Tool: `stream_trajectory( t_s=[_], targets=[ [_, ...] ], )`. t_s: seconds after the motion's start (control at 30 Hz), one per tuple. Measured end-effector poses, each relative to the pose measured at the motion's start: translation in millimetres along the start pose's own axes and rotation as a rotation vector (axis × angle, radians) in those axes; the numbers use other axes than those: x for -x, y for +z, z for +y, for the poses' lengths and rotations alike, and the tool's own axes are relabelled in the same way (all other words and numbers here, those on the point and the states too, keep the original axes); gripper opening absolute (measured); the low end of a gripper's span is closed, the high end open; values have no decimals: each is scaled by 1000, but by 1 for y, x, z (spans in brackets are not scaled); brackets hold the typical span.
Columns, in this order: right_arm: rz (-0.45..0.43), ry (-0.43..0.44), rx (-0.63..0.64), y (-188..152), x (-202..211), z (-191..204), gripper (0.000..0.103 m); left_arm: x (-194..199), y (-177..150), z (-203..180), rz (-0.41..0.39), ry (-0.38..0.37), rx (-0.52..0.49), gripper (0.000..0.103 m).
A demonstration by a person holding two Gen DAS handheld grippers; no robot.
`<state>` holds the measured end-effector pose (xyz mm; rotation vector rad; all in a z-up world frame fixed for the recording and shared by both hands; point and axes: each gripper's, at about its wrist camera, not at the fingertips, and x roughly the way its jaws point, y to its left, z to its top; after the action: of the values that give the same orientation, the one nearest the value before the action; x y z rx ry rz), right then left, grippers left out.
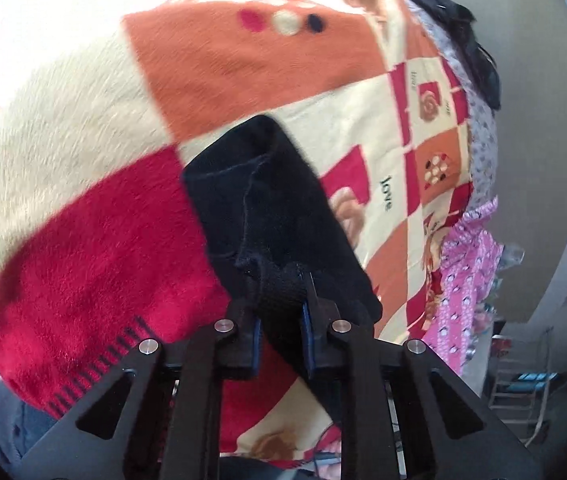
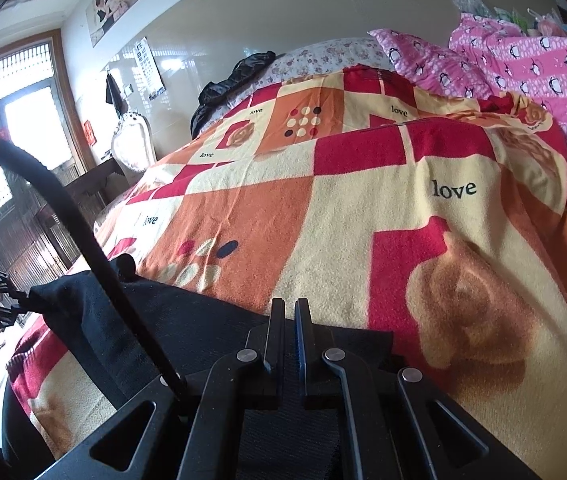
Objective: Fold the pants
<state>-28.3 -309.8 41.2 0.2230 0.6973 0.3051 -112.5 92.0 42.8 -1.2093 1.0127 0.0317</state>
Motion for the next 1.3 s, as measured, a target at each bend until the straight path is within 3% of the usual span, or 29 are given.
stream_trajectory(
  t_s=[0.23,0.37,0.57,0.7,0.83,0.9,1.03,1.13,1.2,1.3],
  targets=[
    [33,10,-37,0,-6,-6,4,-20,54,-88,-65,-74,-374,13],
    [22,14,-56,-1,-3,-10,4,-27,50,-74,-103,-47,-462,13],
    [28,16,-84,-1,-5,-14,5,-40,35,-3,-32,137,-454,13],
    [48,15,-84,1,-6,-13,5,-42,26,15,-34,148,-470,13],
    [61,-42,-107,9,16,-14,5,-43,25,11,-57,177,-506,13],
    [78,-8,-145,9,37,-19,7,-46,27,12,-52,170,-500,13],
    [120,51,-319,-6,67,-43,33,-45,30,14,-45,137,-482,13],
    [182,191,-523,-28,67,-59,34,-45,31,15,-43,128,-478,13],
    [196,266,-590,-37,62,-58,34,-45,31,14,-39,132,-478,13],
    [248,244,-581,-41,54,-50,34,-45,32,12,-30,137,-475,13]
  ],
)
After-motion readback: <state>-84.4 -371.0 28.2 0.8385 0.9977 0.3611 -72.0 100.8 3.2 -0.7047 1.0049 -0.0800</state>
